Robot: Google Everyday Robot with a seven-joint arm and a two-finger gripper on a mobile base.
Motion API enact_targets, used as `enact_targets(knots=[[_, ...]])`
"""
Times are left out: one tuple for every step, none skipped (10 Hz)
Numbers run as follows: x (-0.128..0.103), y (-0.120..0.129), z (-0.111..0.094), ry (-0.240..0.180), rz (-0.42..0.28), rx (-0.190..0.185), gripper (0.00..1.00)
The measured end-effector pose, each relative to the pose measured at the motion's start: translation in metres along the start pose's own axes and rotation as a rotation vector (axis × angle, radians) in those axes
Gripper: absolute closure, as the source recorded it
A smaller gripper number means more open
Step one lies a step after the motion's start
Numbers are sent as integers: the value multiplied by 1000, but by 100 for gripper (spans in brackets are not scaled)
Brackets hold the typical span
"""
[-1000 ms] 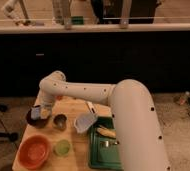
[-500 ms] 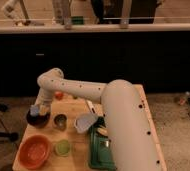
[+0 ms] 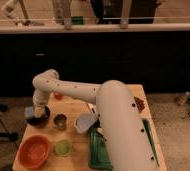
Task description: Wipe purple bowl with sponge
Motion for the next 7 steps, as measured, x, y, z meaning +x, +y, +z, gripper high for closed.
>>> enact_targets(knots=[[-1,8,-1,-8,-5,-4,100],[0,13,-2,-12,-2,-5,100],[3,19,-5,-14,3,-6,100],[7,25,-8,-13,13,-8,100],[10,28,-11,-10,20,-10,100],[12,29,-13,-7,27,-11,100],[17,27,-16,0,38,-12,100]])
